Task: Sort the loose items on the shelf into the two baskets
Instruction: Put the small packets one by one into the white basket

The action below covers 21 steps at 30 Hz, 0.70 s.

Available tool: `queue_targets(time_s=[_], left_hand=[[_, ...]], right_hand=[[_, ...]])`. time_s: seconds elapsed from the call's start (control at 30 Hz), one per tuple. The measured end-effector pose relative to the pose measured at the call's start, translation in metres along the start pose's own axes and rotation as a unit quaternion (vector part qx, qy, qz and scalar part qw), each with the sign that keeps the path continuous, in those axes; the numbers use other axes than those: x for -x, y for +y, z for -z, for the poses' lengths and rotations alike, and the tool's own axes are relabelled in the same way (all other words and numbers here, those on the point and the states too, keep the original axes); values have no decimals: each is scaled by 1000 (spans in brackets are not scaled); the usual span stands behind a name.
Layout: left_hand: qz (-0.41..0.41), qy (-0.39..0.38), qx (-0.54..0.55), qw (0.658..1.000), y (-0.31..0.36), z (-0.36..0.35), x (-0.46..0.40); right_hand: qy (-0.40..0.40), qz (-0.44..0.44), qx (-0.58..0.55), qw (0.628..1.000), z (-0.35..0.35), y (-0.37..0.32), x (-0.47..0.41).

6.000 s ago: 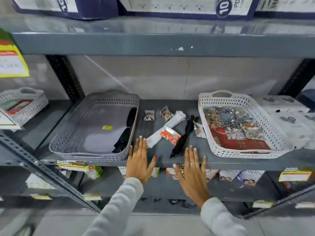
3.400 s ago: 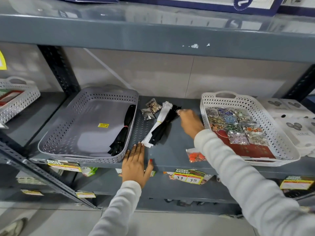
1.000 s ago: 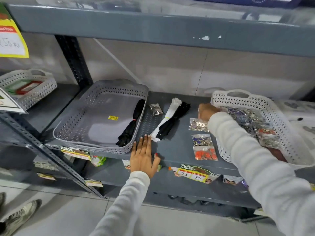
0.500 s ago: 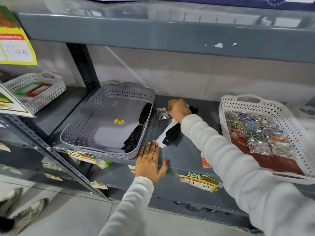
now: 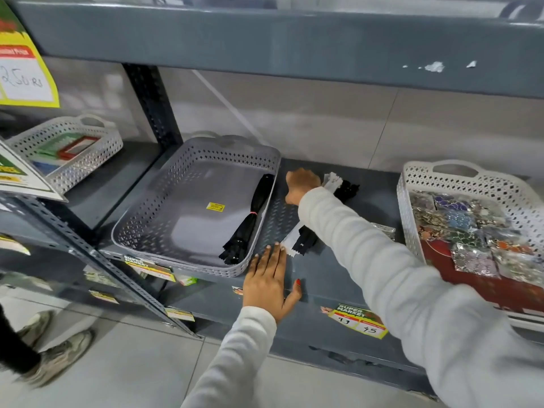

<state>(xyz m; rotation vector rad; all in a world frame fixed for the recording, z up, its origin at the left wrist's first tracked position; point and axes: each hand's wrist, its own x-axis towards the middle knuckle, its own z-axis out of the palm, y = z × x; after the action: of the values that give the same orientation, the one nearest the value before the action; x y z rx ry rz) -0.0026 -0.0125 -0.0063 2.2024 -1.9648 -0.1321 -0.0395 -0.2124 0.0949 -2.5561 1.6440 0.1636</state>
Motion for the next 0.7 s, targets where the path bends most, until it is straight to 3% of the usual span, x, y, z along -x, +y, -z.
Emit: queue_targets(time_s=[0.2,0.33,0.47,0.57,0.7], left_hand=[[1,37,-4,999,0,0,0],[2,33,-7,999,1,2,1],[1,32,-10,999,1,1,2],[2,32,0,999,1,2,3],[1,35,3,999,1,1,3]], right_hand=[[89,-46,-143,985,29,28,4],[108,-93,-125,982,52,79,13],[50,-154,-103,981,43,127,31],[-10,-168,-98,981,22,140,43],[-35,-173,-101,979,0,150,44]])
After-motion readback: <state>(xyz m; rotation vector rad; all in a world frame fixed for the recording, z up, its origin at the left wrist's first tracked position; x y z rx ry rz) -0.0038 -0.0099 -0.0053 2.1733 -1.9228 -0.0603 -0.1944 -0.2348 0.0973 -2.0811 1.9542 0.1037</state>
